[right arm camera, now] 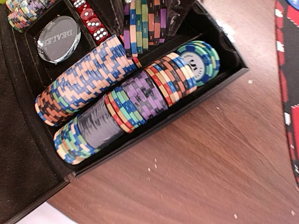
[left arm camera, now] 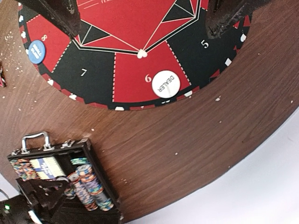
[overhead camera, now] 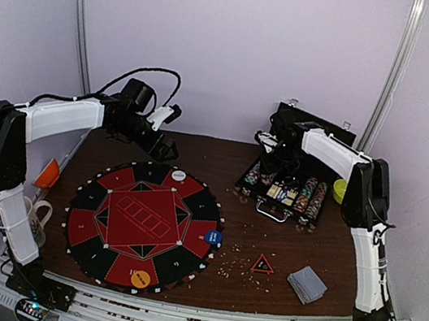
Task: Distribute texas hold em gaming equipment
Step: Pass from the right arm to the left
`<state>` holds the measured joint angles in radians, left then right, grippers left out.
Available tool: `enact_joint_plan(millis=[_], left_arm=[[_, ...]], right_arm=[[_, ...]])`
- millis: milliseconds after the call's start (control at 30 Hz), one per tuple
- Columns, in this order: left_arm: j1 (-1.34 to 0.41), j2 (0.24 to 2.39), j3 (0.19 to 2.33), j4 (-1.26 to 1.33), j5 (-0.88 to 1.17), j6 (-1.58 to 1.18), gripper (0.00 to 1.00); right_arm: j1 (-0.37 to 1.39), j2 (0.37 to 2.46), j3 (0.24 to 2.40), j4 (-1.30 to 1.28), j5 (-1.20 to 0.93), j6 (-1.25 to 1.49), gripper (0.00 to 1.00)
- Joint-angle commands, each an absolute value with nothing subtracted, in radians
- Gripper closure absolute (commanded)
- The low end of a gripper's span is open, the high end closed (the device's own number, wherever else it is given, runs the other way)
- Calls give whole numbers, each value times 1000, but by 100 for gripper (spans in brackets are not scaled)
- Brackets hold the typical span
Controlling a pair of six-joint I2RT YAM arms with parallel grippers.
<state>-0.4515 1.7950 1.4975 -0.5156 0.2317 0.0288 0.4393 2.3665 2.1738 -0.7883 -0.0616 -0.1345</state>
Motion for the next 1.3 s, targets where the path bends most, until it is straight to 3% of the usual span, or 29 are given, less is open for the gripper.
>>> enact_joint_plan(millis=[0,300,467,667,933,1100,1267], left_arm=[[-445,1742,1479,-464,321,86,4],[-453,1614,1358,-303,479,144,6],[-542,1522,1306,-190,637,264,10],[-753,1473,1206,-53,404,559,4],[-842,1600,1231,27,256,573,2],[-850,1682,1284,-20,295,459,2],[-851,1724,1311,-79,321,415,15]], right_arm=[[421,2302,2218,-781,-150,-55,100],[396,2225,2219,-757,-286,55,100],[401,2159,2221,-800,-382,136,100],[455,2006,1983,-728,-569,242,100],[579,1825,1584,-385,-776,492,100],[632,1795,1455,-152,-826,660,100],[642,1807,1432,-118,-817,685,100]])
